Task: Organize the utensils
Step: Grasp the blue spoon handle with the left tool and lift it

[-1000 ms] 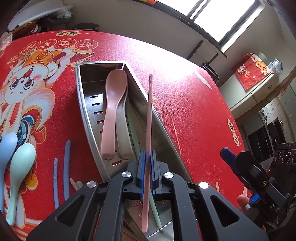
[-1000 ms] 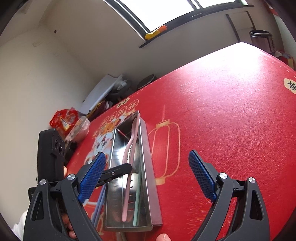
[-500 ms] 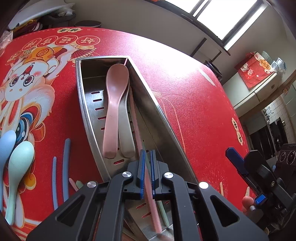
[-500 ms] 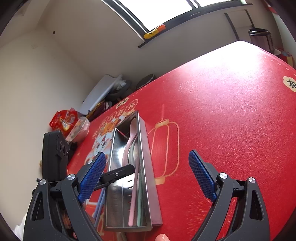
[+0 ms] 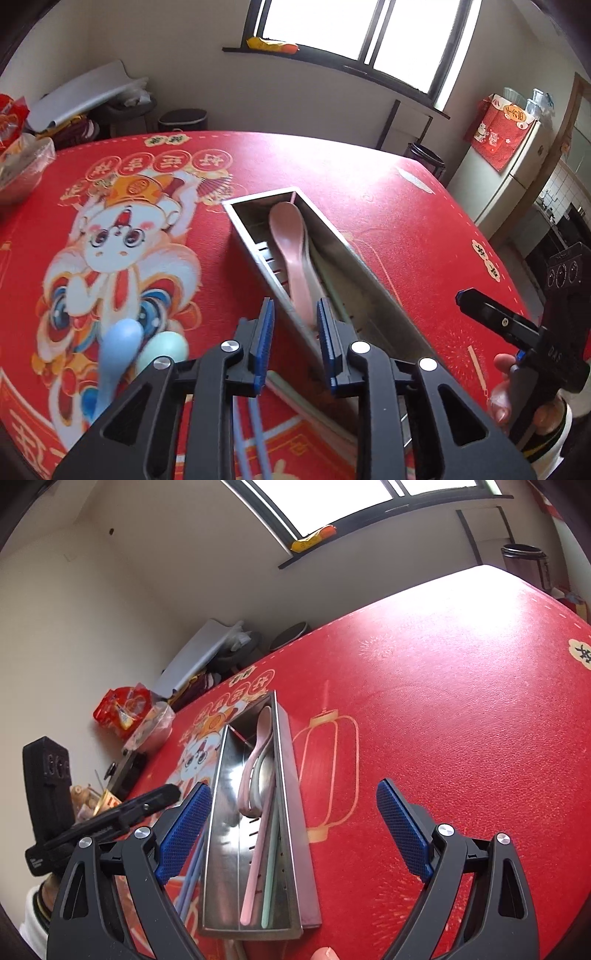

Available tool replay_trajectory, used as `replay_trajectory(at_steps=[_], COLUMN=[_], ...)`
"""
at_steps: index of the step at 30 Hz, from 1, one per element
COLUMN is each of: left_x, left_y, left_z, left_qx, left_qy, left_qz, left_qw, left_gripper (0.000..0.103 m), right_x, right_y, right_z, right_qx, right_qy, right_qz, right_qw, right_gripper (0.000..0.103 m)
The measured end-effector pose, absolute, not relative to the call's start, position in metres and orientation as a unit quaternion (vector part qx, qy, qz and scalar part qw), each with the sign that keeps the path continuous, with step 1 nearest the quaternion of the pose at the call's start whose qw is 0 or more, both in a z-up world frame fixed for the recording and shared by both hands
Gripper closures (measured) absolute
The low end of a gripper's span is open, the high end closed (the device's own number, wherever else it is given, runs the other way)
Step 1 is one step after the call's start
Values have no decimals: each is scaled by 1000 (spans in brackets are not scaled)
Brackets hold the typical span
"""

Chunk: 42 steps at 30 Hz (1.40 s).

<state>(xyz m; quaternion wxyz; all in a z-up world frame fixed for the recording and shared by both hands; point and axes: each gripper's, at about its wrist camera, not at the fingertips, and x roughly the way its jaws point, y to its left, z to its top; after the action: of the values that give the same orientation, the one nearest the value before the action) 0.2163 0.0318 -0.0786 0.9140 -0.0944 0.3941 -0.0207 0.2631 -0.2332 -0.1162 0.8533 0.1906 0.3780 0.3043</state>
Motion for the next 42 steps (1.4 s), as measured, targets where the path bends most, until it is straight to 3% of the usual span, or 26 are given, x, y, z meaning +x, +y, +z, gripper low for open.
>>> replay_trajectory(at_steps=[11, 25, 27, 32, 36, 38, 42], left_x=[125, 141, 151, 168, 171, 172, 168], left_y=[110, 160, 163, 173, 177, 176, 167], left_z=[-75, -126, -131, -142, -145, -146, -144], left_qx=[-30, -57, -74, -109, -120, -123, -97], left_qy=[365, 416, 422, 437, 436, 440, 438], left_qz=[1, -33, -41, -47, -53, -62, -65], left_qw=[931, 907, 903, 892, 890, 888, 892], left_gripper=[50, 49, 50, 66, 70, 82, 86], right_x=[241, 210, 209, 205, 205, 204, 204], right_y=[-212, -205, -206, -208, -210, -210, -207], right_z=[-114, -122, -121, -118, -118, -120, -121], right_qx=[155, 172, 171, 166, 166, 166, 167], right_qy=[370, 388, 387, 384, 385, 387, 389], right_qz=[297, 267, 262, 252, 245, 242, 243], right_qw=[867, 865, 867, 873, 874, 874, 873], right_gripper=[15, 15, 15, 15, 15, 15, 15])
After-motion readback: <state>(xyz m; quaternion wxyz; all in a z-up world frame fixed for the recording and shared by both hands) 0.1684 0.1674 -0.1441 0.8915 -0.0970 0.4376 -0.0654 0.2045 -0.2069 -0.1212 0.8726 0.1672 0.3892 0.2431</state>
